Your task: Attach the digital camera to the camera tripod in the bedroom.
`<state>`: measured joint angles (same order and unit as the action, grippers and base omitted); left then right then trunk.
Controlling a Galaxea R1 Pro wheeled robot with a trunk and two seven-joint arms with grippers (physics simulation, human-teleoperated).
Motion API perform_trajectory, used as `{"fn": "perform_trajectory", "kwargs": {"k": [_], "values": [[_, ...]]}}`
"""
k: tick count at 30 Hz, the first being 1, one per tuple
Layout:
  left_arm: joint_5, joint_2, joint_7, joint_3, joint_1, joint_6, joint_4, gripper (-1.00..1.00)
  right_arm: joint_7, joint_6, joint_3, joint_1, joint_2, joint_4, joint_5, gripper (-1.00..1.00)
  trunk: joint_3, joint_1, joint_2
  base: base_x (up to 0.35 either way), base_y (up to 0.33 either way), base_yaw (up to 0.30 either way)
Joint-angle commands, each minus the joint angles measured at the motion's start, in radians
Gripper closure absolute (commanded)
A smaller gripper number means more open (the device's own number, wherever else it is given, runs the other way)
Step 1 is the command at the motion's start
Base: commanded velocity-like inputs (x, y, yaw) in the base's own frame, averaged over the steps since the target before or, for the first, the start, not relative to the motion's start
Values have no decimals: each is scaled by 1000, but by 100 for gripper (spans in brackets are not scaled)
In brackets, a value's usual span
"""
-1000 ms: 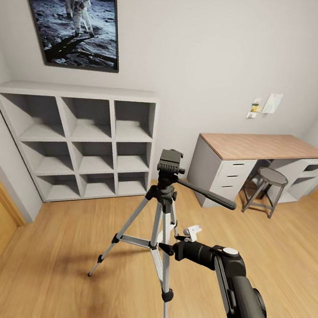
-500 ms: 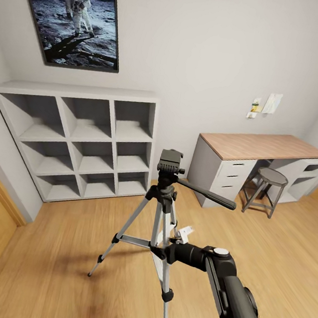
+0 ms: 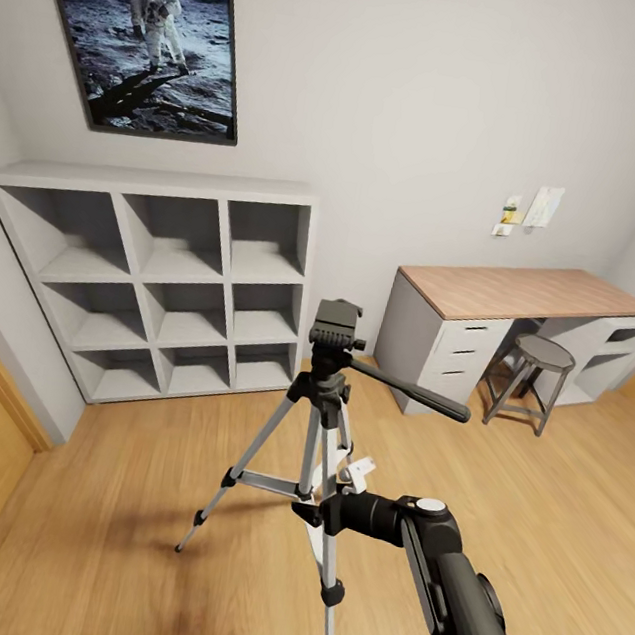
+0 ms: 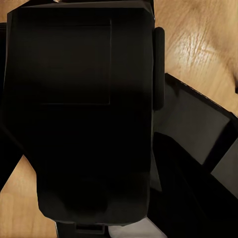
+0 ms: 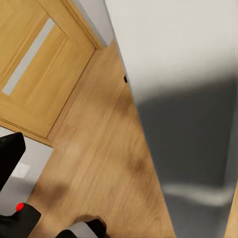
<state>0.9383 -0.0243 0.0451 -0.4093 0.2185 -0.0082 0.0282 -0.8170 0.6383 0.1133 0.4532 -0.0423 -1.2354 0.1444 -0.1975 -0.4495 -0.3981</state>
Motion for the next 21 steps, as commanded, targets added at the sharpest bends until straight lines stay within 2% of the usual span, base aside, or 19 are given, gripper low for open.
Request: {"fn": "perform_trajectory", "kwargs": {"k": [1, 6, 14, 19, 20, 21], "values": [[8, 0, 4, -8, 1, -1, -1, 100, -8, 3, -2, 1, -1, -1, 10, -100, -2, -1, -2, 0, 0, 0], [8, 0, 4, -8, 1, -1, -1, 100, 0, 3, -5, 1, 0, -1, 11, -100, -2, -1, -2, 0, 0, 0], [8, 0, 4, -8, 1, -1, -1, 100, 57, -1, -7, 1, 1, -1, 10, -100, -2, -1, -2, 0, 0, 0], [8, 0, 4, -8, 1, -1, -1, 100, 128, -2, -11, 1, 0, -1, 11, -100, -2, -1, -2, 0, 0, 0], [8, 0, 4, -8, 1, -2, -1, 100, 173, -2, -11, 1, 0, -1, 10, -100, -2, -1, -2, 0, 0, 0], [8, 0, 4, -8, 1, -2, -1, 100, 185, -2, -11, 1, -1, -1, 9, -100, -2, -1, -2, 0, 0, 0]]}}
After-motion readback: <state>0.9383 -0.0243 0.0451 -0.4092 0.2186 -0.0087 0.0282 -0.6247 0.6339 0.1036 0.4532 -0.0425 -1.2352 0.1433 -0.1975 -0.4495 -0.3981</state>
